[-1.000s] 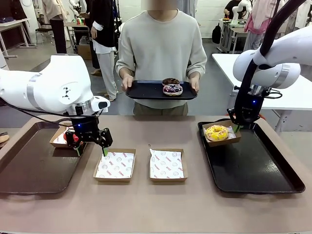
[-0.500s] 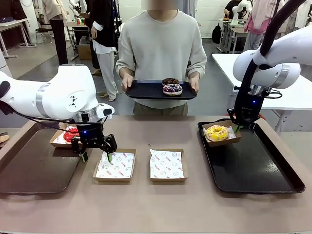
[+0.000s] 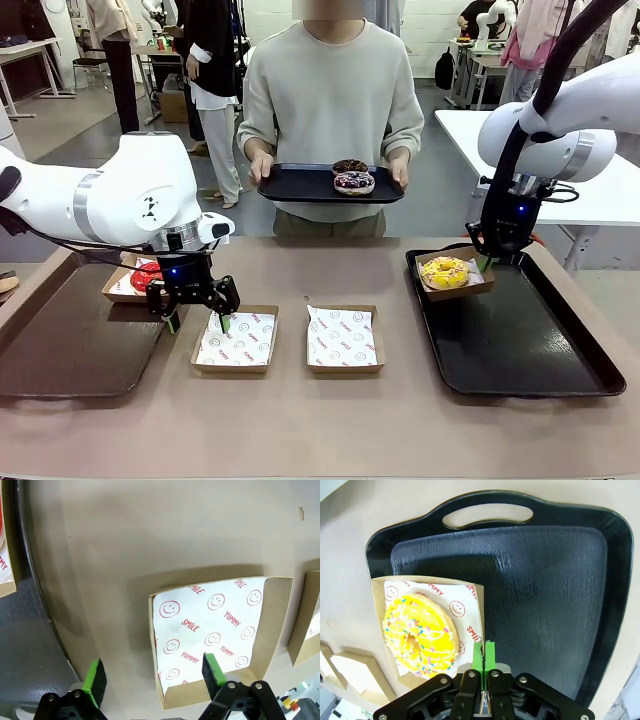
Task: Individually package the donuts and arrange them on the tray.
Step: Place the picked Paper togo box on the Handle tray while simultaneously picking up another Paper togo box from the table with the other hand.
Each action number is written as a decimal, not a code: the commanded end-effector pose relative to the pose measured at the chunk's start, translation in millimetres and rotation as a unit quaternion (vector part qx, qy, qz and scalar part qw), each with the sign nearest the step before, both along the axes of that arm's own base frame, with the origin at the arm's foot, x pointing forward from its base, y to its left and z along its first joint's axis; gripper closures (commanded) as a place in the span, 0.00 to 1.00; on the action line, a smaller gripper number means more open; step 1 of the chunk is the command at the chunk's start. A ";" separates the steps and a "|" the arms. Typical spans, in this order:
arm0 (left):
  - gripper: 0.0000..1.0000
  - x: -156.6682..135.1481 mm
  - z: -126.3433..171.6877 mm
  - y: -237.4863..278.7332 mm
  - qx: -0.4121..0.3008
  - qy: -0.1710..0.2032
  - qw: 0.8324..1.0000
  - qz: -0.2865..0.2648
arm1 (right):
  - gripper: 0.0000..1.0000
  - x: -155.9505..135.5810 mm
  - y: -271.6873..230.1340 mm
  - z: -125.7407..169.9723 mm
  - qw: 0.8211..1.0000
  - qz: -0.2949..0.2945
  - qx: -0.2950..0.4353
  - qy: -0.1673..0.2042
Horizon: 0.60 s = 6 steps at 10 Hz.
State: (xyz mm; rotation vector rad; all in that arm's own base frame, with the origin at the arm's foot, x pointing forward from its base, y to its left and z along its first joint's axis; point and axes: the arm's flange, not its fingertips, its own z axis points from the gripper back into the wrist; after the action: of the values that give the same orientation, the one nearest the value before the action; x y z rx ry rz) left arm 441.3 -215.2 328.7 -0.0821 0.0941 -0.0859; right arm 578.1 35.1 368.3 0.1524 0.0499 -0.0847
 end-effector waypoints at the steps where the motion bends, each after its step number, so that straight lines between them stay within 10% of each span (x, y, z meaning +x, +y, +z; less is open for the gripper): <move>1: 0.00 -0.7 -0.1 0.1 0.005 0.000 1.000 -0.005 | 0.99 -0.1 0.0 -0.2 1.000 0.001 0.000 0.000; 6: 0.00 -3.6 0.2 -2.3 0.001 -0.002 1.000 -0.007 | 0.99 2.6 1.9 1.8 1.000 0.002 -0.004 -0.003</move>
State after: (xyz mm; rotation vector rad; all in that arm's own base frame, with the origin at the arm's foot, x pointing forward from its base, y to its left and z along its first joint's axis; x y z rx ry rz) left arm 441.1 -215.6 328.7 -0.0821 0.0942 -0.0870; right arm 578.1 35.2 368.3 0.1520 0.0498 -0.0843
